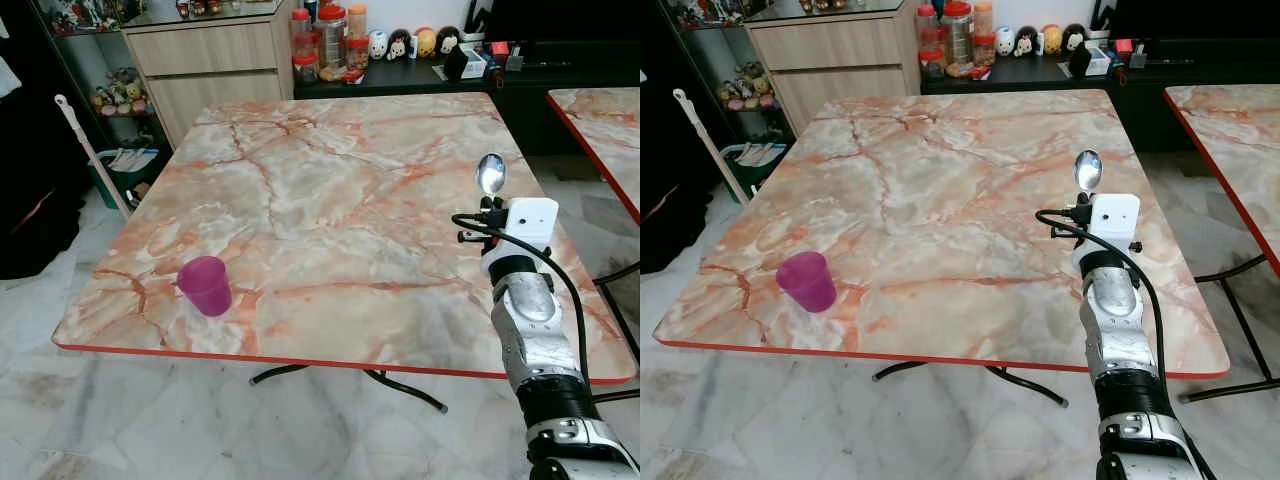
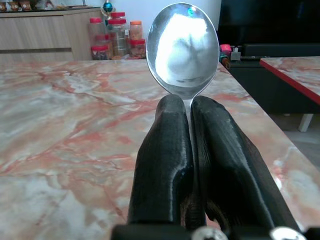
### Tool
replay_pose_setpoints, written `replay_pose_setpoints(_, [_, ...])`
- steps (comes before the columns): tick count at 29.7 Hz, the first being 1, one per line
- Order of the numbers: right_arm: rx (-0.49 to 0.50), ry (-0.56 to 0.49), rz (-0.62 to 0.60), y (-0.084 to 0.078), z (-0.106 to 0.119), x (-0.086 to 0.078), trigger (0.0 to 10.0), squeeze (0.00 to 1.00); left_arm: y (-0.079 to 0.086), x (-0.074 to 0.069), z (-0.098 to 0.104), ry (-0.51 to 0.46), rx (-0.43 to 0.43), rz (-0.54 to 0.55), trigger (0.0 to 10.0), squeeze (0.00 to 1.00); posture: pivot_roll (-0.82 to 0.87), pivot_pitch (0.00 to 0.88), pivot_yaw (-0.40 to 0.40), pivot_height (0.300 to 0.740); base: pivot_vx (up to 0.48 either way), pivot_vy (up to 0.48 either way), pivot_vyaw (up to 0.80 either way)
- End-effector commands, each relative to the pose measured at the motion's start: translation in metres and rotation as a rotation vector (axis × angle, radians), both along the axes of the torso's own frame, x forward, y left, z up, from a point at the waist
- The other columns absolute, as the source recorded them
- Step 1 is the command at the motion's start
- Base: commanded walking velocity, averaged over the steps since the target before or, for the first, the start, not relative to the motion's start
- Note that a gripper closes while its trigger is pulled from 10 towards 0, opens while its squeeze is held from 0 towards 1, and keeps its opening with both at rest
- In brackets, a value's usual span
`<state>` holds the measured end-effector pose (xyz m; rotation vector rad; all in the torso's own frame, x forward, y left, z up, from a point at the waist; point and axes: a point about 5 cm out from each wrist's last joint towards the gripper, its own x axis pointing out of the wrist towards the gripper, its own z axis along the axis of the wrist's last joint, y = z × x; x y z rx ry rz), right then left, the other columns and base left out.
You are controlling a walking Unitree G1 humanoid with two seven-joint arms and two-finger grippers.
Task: Setting the table
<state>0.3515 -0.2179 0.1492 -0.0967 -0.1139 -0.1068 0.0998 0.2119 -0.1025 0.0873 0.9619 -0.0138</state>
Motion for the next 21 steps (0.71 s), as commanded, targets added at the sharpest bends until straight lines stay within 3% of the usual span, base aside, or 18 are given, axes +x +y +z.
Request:
replay_pose_setpoints(1, [-0.049, -0.029, 0.017, 0.0009, 0.0102, 0.0028, 10.0, 0.0, 0.0053, -0.0049, -0.0005, 0.017, 0.017, -0.001, 10.0, 0.0, -0.11, 0.049, 0.075, 0.736, 0.0, -0.281, 0.0])
replay_pose_setpoints(6, [-0.036, -0.043, -0.012, -0.0037, 0.0135, 0.0038, 10.0, 0.0, 0.0054, -0.0049, -0.0005, 0.018, 0.018, 0.0, 10.0, 0.0, -0.11, 0.049, 0.075, 0.736, 0.0, -0.281, 0.53])
replay_pose_setpoints(21, [-0.035, -0.045, -0.015, -0.0034, 0.0162, 0.006, 10.0, 0.0, 0.0047, -0.0061, -0.0009, 0.024, 0.018, -0.01, 10.0, 0.0, -0.11, 0.031, 0.075, 0.736, 0.0, -0.278, 0.0])
